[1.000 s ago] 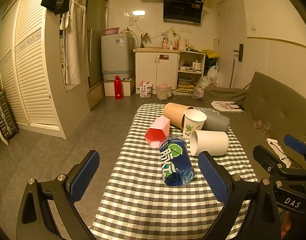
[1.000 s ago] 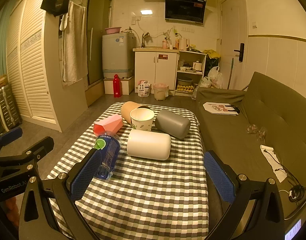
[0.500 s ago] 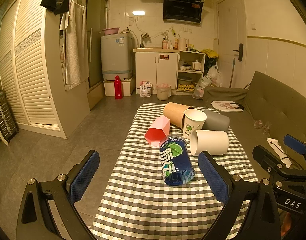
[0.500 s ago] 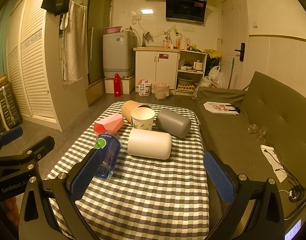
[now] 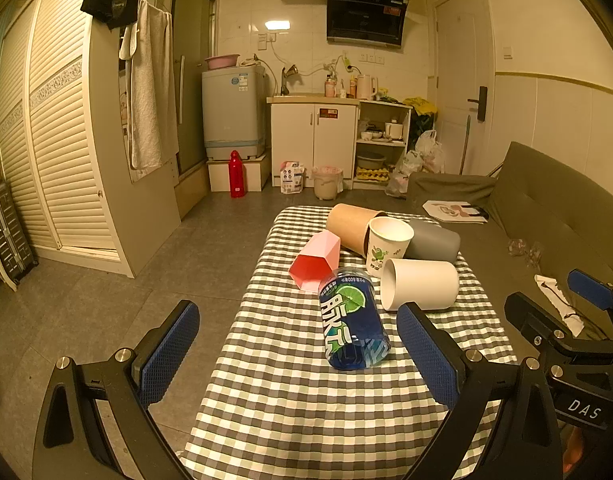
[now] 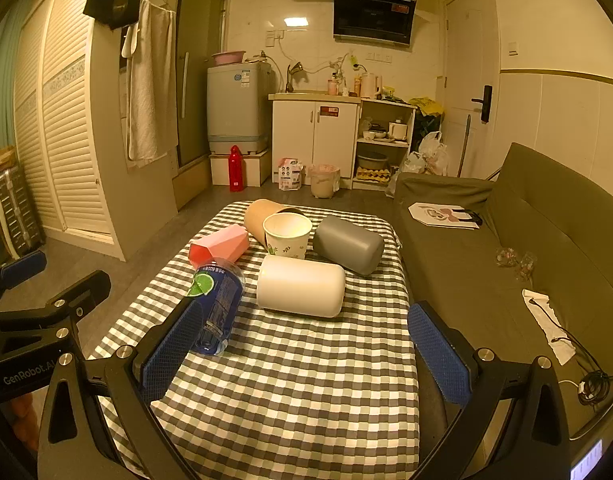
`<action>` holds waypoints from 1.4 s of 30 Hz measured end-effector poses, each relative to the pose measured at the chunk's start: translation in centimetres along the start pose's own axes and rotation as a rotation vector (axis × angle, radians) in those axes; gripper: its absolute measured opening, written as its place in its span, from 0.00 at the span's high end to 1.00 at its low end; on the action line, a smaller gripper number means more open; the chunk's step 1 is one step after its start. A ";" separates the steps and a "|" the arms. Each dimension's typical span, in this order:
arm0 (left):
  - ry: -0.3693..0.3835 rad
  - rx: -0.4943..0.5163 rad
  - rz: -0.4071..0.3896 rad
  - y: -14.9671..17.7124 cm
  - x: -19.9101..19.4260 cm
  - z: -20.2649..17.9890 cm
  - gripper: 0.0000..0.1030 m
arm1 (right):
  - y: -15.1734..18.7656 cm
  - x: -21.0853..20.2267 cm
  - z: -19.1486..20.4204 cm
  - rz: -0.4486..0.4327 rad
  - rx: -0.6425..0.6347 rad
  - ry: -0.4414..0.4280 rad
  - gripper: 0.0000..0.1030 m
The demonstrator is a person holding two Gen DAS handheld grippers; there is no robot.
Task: Flip cup upside down
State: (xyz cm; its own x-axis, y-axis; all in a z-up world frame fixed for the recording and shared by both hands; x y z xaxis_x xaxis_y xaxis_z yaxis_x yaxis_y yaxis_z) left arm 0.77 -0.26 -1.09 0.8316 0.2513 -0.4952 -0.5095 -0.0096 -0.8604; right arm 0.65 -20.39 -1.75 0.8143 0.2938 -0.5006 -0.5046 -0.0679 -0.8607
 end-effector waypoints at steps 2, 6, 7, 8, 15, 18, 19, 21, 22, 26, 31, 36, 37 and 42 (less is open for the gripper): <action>-0.001 0.003 0.001 0.1 0.1 -0.1 0.01 | -0.1 0.0 -0.1 0.001 -0.002 -0.001 0.00; -0.001 0.003 0.004 0.5 0.4 -0.2 0.01 | 0.0 0.2 -0.1 0.005 -0.005 0.001 0.00; -0.002 0.004 0.003 0.5 0.4 -0.2 0.01 | 0.0 0.1 -0.1 0.006 -0.006 0.000 0.00; -0.002 0.005 0.003 0.5 0.4 -0.2 0.01 | 0.0 0.2 -0.1 0.007 -0.008 0.000 0.00; -0.008 -0.023 0.024 0.2 1.5 -0.2 0.01 | -0.8 1.5 -0.3 0.061 -0.100 -0.003 0.00; -0.025 -0.028 0.036 -0.3 2.3 -0.2 0.01 | -1.4 2.8 -1.0 0.111 -0.143 -0.028 0.00; -0.025 -0.032 0.042 -0.4 2.6 -0.1 0.01 | -1.5 3.4 -1.3 0.140 -0.164 -0.044 0.00; -0.025 -0.040 0.055 -0.6 3.1 -0.1 0.01 | -1.8 5.1 -1.8 0.194 -0.254 -0.059 0.00; -0.024 -0.043 0.060 -0.7 3.3 0.0 0.01 | -1.9 6.1 -1.8 0.229 -0.310 -0.077 0.00; -0.044 -0.025 0.078 -1.1 4.3 -0.4 0.01 | -1.5 10.4 -2.1 0.354 -0.545 -0.113 0.00; -0.074 -0.023 0.108 -1.0 5.7 -0.7 0.01 | -1.2 15.5 -3.4 0.447 -0.684 -0.132 0.00; -0.078 -0.022 0.142 -0.6 6.6 -0.6 0.01 | -0.4 19.2 -3.3 0.525 -0.757 -0.161 0.00; -0.077 -0.021 0.143 -0.5 6.7 -0.6 0.01 | -0.1 19.8 -3.1 0.544 -0.769 -0.173 0.00; -0.076 -0.018 0.147 -0.5 7.1 -0.5 0.01 | 0.6 21.9 -2.4 0.597 -0.826 -0.190 0.01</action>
State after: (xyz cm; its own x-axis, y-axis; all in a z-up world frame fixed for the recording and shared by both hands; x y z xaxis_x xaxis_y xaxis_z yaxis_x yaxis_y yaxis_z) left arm 7.07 1.07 -4.25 0.7291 0.3180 -0.6060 -0.6197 -0.0692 -0.7818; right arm 18.88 -16.26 -13.51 0.4013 0.1380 -0.9055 -0.3991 -0.8635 -0.3084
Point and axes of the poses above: each gripper's, at about its wrist camera, not at the fingertips, and x roughly the way its jaws point, z to its left, y to its underside, the point moved 1 cm from there along x, roughly the way its jaws point, and after that the axes turned 15 degrees about -y, right-handed, at the moved point
